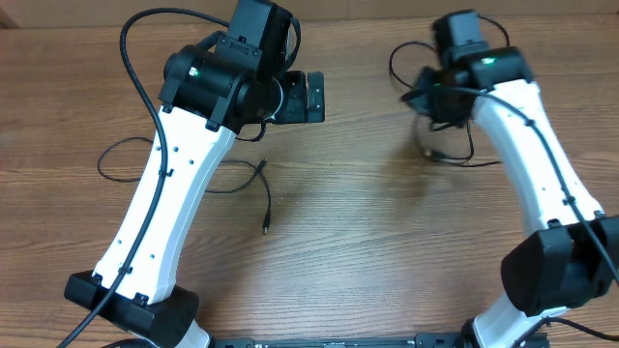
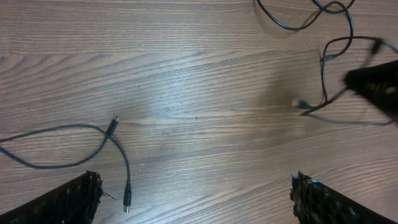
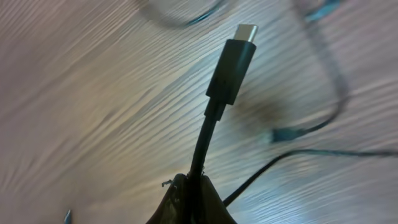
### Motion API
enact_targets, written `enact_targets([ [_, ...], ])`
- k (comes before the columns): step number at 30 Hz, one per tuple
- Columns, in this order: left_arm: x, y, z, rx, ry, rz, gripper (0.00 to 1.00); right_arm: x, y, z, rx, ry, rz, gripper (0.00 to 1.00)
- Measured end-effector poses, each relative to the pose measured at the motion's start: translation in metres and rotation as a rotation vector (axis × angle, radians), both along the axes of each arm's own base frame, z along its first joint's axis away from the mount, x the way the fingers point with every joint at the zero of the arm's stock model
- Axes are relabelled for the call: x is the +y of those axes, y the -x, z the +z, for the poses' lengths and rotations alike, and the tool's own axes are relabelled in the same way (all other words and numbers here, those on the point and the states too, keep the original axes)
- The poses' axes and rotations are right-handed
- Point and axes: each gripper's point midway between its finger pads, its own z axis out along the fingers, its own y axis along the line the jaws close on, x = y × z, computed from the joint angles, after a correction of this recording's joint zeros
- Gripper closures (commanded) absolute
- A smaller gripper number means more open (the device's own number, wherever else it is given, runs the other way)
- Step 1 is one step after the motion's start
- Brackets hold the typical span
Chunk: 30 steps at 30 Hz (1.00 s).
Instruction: Untangle cables
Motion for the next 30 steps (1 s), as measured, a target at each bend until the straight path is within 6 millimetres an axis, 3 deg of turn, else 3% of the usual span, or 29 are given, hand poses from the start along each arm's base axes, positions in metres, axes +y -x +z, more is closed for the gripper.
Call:
enact_targets([
  [2, 0.000, 0.000, 0.000, -0.001, 0.000, 0.000, 0.00, -0.033, -0.001, -0.007, 0.012, 0.023, -0.081, 0.96],
  [7, 0.000, -0.001, 0.000, -0.003, 0.002, 0.000, 0.00, -0.057, -0.002, -0.023, 0.021, 0.014, -0.146, 0.96],
  [13, -0.001, -0.001, 0.001, -0.006, 0.003, 0.000, 0.00, -0.042, -0.010, -0.037, -0.004, -0.084, -0.121, 0.96],
  [19, -0.001, -0.002, 0.001, -0.007, 0.003, 0.000, 0.00, -0.028, -0.016, -0.036, -0.029, -0.147, -0.089, 0.96],
  [30, -0.001, -0.002, 0.001, -0.007, 0.003, 0.000, 0.00, 0.010, 0.006, -0.041, 0.088, -0.274, -0.171, 0.96],
])
